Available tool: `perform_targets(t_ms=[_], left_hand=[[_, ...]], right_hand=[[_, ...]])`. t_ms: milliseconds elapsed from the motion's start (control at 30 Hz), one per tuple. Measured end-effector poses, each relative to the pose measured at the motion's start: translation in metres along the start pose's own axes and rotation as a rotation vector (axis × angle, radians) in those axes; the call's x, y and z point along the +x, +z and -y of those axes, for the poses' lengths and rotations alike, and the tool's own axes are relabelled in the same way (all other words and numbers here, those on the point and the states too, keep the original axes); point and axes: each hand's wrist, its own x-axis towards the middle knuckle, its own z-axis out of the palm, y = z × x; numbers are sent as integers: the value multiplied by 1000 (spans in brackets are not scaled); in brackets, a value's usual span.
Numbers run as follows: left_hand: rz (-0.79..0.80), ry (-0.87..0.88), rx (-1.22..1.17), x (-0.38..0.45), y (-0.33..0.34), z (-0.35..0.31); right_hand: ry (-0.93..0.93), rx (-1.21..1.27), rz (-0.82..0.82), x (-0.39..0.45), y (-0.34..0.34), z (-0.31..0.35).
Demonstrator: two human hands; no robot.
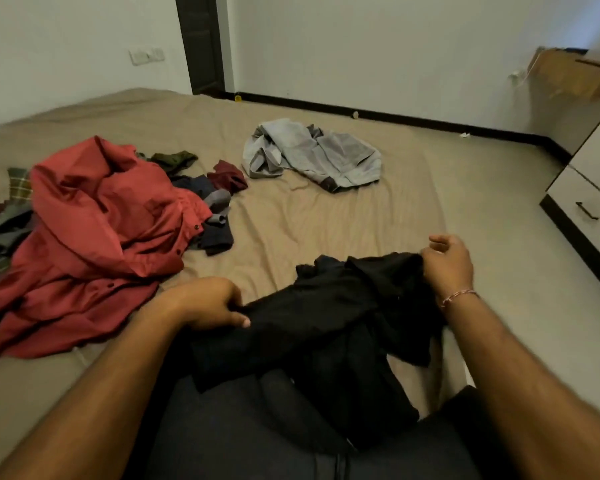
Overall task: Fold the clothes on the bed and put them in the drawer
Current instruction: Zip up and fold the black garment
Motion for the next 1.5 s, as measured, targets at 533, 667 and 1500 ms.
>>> perform_targets(t_ms=[533, 667, 1500], left_hand=[[-441, 270, -1244, 28, 22, -84], [-155, 155, -710, 58, 58, -110], [-510, 386, -1257, 60, -46, -138]], right_hand=[[126, 632, 55, -64, -1, 16], [348, 409, -31, -22, -25, -61], [-230, 414, 304, -26, -63, 59]])
